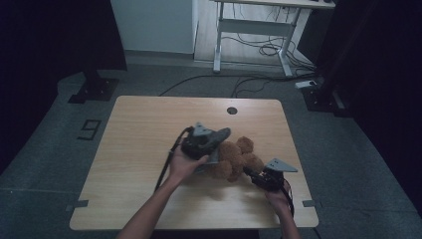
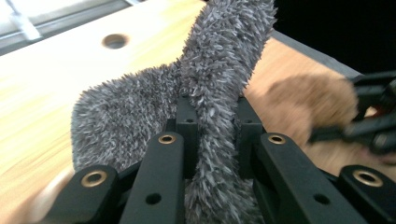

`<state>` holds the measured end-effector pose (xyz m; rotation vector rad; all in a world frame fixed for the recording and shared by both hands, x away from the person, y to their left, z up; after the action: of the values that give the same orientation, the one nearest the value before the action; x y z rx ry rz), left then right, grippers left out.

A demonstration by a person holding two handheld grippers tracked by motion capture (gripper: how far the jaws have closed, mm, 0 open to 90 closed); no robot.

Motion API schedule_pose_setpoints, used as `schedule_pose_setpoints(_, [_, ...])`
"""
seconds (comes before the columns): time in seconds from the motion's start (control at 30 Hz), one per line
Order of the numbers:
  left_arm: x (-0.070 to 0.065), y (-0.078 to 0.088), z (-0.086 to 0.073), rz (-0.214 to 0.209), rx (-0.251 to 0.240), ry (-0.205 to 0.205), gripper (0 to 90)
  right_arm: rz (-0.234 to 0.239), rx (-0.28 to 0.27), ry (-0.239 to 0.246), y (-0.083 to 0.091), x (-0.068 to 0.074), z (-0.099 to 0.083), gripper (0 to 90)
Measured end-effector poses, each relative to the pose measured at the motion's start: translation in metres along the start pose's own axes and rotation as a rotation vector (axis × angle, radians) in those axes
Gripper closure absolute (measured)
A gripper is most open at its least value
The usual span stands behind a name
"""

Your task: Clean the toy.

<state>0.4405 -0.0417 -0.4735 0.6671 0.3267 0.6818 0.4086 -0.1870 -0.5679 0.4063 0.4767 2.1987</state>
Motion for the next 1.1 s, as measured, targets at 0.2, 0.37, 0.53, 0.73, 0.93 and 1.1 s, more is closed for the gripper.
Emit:
schedule_pose_setpoints(0.2, [-0.036, -0.061, 0.015, -0.052, 0.127, -0.056, 76.6, -0.004, -0.007, 0.019, 0.001, 0.002, 0.000, 59.0])
schedule_pose_setpoints(0.37, [-0.032, -0.071, 0.004, -0.051, 0.133, -0.032, 76.9, -0.013, 0.007, 0.019, 0.001, 0.000, -0.003, 59.0])
schedule_pose_setpoints(0.53, [-0.021, -0.055, -0.001, -0.036, 0.119, -0.010, 77.1, -0.004, 0.009, 0.027, 0.001, 0.003, -0.003, 59.0])
schedule_pose_setpoints(0.73, [0.014, -0.019, -0.021, 0.080, 0.101, 0.010, 77.2, -0.015, 0.018, 0.023, 0.001, 0.002, -0.006, 59.1])
schedule_pose_setpoints(0.93, [0.042, 0.018, -0.047, 0.082, 0.051, 0.075, 77.0, -0.004, 0.019, 0.023, 0.003, 0.005, -0.007, 59.0])
schedule_pose_setpoints(1.1, [0.058, 0.050, -0.061, 0.108, -0.009, 0.109, 76.9, -0.003, 0.023, 0.019, 0.002, 0.006, -0.009, 59.0])
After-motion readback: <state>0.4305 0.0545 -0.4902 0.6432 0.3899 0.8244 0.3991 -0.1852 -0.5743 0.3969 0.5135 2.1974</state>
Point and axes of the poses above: each handheld gripper's, and its own axes: y roughly backward along the jaws, z roughly out of its top, x roughly to its left, the point moved 10 cm from there along -y, roughly forward along the jaws, and after that the axes turned 5 degrees about x, right-handed, at the moved point
